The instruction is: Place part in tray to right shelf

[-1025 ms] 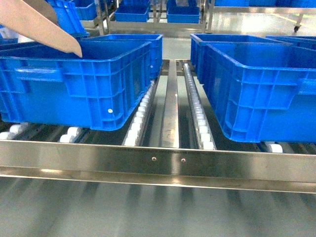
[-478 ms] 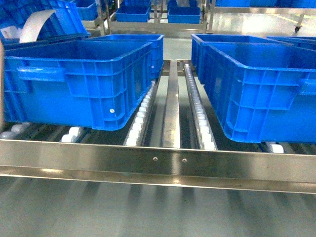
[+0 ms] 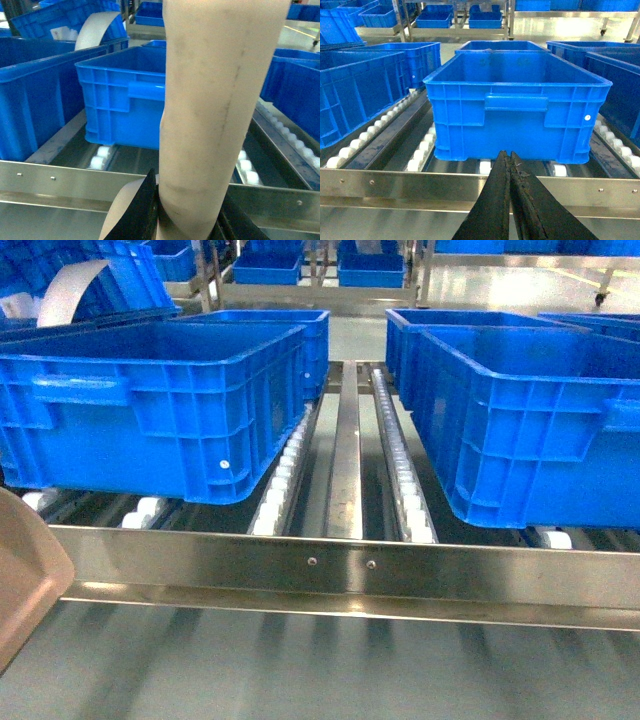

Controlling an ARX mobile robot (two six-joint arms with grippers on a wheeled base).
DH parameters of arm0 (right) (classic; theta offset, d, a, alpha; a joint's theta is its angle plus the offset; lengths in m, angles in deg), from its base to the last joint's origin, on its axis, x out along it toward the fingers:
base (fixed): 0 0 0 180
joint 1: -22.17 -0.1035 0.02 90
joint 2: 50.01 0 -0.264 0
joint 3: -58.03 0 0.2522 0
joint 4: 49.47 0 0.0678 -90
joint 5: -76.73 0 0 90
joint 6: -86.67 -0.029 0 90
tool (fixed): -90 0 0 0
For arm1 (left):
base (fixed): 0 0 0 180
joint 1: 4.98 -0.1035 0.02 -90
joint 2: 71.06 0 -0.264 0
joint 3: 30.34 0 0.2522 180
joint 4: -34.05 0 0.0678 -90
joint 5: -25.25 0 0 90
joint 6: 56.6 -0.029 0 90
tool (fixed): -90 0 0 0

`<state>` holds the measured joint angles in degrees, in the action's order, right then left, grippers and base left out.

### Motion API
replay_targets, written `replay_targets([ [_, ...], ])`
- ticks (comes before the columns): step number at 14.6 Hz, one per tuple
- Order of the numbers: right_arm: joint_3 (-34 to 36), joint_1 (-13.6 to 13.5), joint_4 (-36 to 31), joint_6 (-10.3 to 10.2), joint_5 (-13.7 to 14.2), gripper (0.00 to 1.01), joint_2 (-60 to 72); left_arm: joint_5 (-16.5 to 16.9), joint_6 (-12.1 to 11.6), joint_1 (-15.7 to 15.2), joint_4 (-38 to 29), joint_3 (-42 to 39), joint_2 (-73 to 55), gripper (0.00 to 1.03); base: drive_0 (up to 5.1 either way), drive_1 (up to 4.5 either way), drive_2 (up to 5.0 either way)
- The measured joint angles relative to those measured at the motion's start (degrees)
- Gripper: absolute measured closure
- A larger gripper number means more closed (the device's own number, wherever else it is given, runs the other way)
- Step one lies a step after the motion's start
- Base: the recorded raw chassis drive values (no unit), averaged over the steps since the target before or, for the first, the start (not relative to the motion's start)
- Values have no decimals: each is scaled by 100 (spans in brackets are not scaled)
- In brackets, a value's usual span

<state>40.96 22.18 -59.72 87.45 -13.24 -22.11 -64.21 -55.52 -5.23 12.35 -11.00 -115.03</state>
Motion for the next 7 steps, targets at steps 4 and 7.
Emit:
replay_targets([
  [4,260,0,258,-2,-2,99,-608,-57,-7,22,553,-282,968,86,0,0,0],
  [7,260,0,619,-13,0,99,-1069,-59,-7,22,575,-490,1360,86,0,0,0],
])
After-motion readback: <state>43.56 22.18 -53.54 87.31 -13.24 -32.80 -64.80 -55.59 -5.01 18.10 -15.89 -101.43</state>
